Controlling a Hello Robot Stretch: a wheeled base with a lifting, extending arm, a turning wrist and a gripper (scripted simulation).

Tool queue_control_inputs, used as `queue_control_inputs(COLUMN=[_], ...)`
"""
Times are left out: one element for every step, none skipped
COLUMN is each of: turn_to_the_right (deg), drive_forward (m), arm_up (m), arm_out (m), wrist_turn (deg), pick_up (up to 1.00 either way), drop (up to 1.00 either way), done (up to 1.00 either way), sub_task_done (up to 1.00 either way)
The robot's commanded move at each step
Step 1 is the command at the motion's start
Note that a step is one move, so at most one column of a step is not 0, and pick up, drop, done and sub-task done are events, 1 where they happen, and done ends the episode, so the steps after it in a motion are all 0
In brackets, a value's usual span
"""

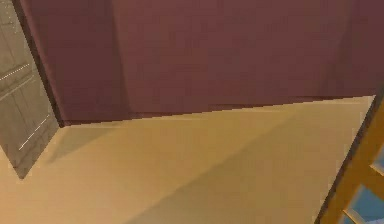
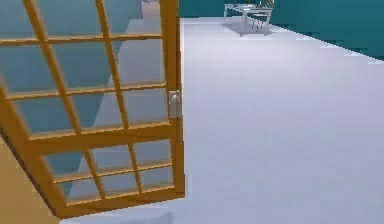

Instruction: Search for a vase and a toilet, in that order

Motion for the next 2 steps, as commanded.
queue_control_inputs(turn_to_the_right=[-9.0, -3.0], drive_forward=[0.0, 0.0], arm_up=[0.0, 0.0], arm_out=[0.0, 0.0], wrist_turn=[0.0, 0.0], pick_up=[0.0, 0.0], drop=[0.0, 0.0], done=[0.0, 0.0], sub_task_done=[0.0, 0.0])
